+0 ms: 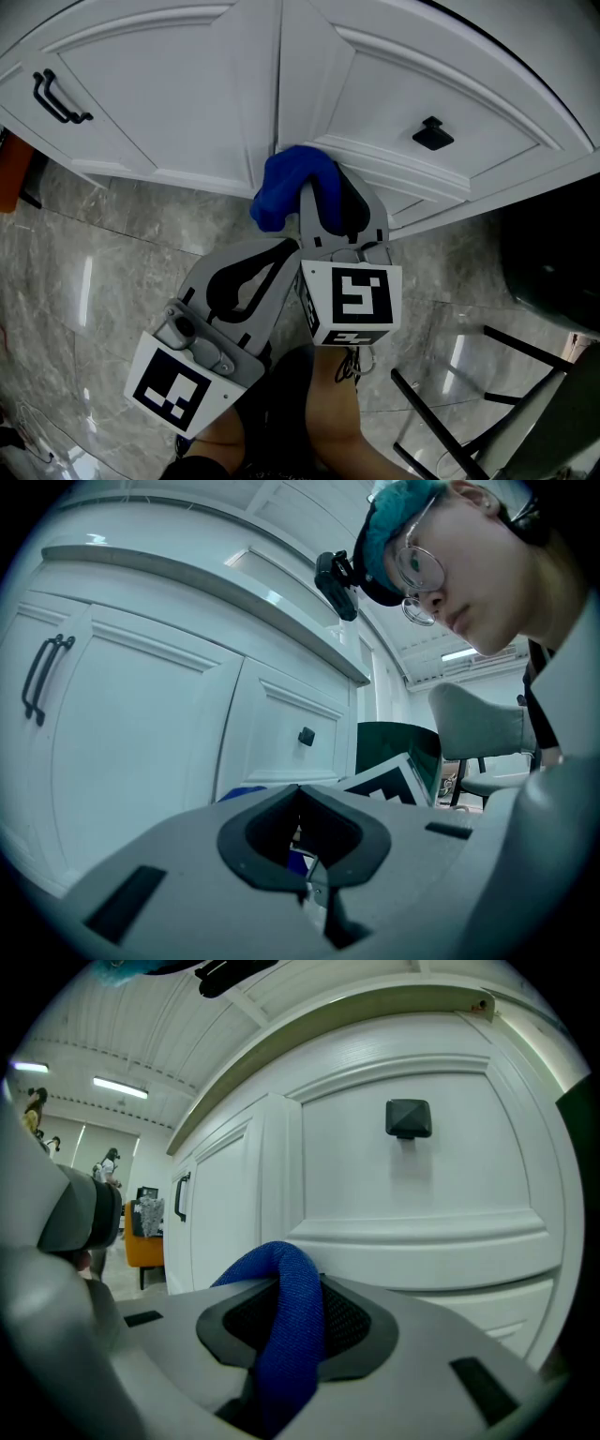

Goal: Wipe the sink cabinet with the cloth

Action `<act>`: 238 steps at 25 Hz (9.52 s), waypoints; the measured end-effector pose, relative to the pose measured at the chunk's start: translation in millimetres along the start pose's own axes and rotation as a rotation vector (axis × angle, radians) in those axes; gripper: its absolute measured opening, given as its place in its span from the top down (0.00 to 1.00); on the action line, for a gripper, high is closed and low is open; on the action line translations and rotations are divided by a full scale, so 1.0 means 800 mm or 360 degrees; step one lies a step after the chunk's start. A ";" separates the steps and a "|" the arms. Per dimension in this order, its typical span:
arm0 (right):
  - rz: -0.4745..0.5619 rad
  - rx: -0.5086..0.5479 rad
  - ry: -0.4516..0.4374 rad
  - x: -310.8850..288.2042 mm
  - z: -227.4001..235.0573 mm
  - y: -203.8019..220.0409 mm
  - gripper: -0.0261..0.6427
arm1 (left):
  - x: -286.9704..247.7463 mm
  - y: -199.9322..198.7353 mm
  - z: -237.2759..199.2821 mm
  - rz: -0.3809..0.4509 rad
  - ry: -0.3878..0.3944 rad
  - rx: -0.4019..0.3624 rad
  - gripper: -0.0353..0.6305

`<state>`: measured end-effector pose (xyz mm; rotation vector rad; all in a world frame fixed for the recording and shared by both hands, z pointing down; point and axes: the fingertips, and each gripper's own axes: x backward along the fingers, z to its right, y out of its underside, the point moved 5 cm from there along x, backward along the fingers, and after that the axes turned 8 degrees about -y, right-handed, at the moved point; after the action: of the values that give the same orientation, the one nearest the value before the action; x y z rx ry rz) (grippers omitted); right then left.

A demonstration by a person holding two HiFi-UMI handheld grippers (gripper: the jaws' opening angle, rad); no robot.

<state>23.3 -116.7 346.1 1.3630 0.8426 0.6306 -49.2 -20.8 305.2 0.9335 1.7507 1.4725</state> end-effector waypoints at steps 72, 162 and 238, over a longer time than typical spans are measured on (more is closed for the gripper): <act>-0.0029 -0.0210 0.0285 0.071 0.084 0.007 0.78 | 0.008 0.001 0.005 -0.0027 0.0000 -0.0006 0.94; -0.0235 -0.0088 -0.0437 -0.012 -0.023 0.030 0.78 | 0.003 0.003 0.001 -0.0053 -0.0058 -0.0059 0.94; 0.0178 -0.0454 0.0020 0.076 0.093 0.073 0.82 | 0.021 0.006 -0.030 0.0047 -0.0027 0.0115 0.94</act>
<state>124.0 -103.2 395.0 1.1529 0.6605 0.8144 -77.8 -18.1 312.7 1.0099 1.7950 1.4236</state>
